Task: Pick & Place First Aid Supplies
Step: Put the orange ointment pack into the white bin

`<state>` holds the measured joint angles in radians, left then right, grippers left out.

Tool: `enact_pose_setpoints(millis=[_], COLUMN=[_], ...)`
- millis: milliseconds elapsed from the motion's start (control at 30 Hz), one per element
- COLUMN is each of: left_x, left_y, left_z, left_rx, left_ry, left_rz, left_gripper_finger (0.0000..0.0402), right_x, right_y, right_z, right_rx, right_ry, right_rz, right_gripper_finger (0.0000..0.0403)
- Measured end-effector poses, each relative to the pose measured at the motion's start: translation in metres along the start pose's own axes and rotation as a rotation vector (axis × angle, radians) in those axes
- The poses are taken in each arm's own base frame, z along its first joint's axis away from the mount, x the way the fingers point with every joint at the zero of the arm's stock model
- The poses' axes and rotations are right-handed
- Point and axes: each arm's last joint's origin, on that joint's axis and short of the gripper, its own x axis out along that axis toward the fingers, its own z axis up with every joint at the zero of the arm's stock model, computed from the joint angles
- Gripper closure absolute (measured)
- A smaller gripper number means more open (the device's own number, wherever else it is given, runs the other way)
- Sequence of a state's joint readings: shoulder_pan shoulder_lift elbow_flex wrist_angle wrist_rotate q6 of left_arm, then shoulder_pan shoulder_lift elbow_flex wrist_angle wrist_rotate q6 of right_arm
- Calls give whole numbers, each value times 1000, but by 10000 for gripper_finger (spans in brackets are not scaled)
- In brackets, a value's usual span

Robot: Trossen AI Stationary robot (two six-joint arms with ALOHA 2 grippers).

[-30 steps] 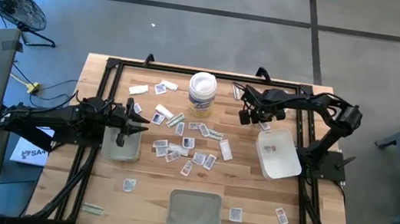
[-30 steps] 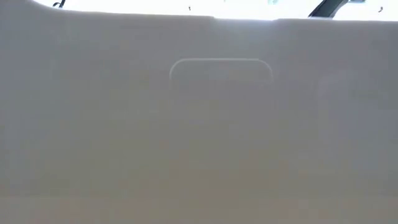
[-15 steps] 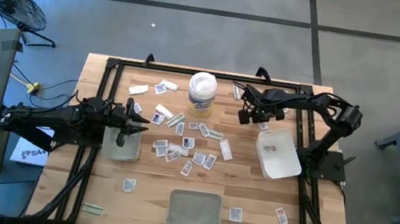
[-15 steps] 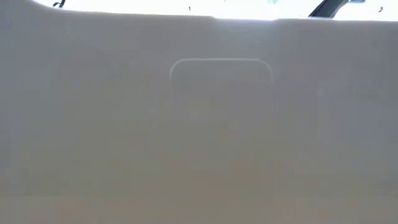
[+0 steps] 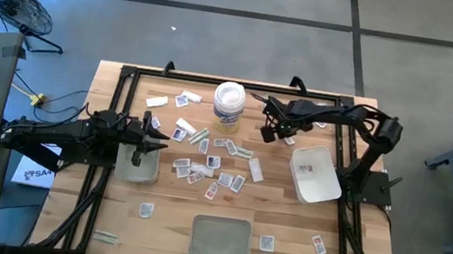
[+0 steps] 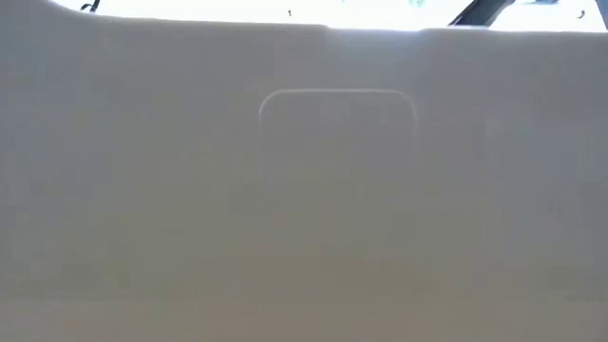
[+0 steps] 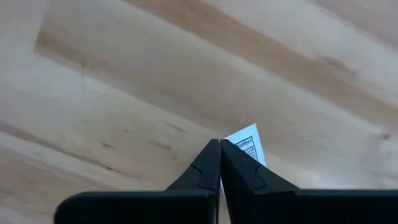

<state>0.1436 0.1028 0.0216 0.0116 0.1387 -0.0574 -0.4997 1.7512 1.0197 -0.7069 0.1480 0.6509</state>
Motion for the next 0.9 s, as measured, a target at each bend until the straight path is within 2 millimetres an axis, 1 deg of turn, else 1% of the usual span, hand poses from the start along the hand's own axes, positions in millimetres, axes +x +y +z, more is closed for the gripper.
enact_pose_setpoints(millis=[200, 367, 467, 600, 700, 800, 900], left_x=[0, 0, 0, 0, 0, 0, 0], left_y=[0, 0, 0, 0, 0, 0, 0], left_z=[0, 0, 0, 0, 0, 0, 0], left_rx=[0, 0, 0, 0, 0, 0, 0], left_ry=[0, 0, 0, 0, 0, 0, 0], left_rz=[0, 0, 0, 0, 0, 0, 0], left_gripper_finger=[282, 282, 282, 282, 282, 282, 282], right_x=[-21, -59, -85, -123, -145, -160, -164], right_y=[15, 25, 23, 12, 5, -2, -6], right_z=[-1, -13, -29, -57, -76, -91, -104], right_rx=[-49, -93, -82, -60, -62, -54, -55], right_ry=[-5, -5, -2, -8, -28, -29, 6], right_rz=[22, 69, 99, 126, 164, 186, 146], right_gripper_finger=[402, 402, 402, 402, 401, 402, 402])
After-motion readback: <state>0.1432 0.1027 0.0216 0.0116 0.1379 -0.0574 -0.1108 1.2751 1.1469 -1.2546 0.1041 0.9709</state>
